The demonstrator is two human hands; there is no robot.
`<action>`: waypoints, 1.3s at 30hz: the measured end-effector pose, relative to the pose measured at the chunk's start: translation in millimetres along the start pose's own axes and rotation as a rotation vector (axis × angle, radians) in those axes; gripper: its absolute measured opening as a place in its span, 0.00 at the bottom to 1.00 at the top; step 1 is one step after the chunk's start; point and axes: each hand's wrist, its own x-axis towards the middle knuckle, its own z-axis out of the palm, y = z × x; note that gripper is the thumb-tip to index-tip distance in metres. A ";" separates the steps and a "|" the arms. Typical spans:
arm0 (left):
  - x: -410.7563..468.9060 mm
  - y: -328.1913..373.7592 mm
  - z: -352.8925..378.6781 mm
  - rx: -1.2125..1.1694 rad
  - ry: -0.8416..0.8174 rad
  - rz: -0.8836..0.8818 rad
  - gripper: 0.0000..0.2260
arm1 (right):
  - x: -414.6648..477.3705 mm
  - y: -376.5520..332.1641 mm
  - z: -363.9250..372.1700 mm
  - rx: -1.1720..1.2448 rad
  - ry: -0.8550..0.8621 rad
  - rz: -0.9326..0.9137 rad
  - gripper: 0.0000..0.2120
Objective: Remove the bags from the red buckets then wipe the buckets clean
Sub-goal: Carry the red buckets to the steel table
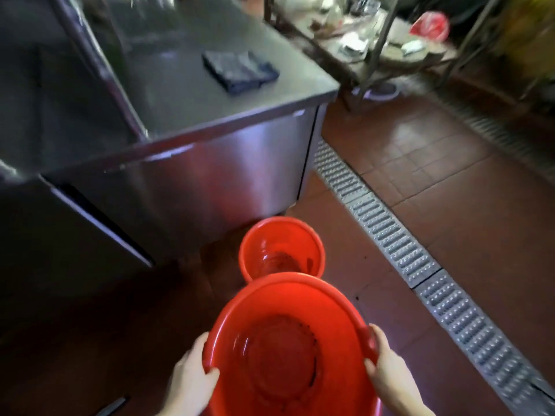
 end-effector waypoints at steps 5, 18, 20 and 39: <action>-42.4 105.2 -64.2 -0.014 0.042 0.112 0.39 | -30.1 -6.8 -115.6 0.075 0.098 -0.038 0.24; -70.0 362.3 -145.9 -0.295 0.382 0.429 0.23 | -9.5 -51.1 -391.7 0.232 0.471 -0.241 0.18; -61.5 397.4 -155.0 -0.340 0.423 0.460 0.21 | 8.8 -64.1 -426.4 0.240 0.524 -0.288 0.18; 104.0 655.6 -244.5 -0.689 0.757 0.494 0.15 | 224.3 -260.0 -690.0 0.155 0.748 -0.733 0.19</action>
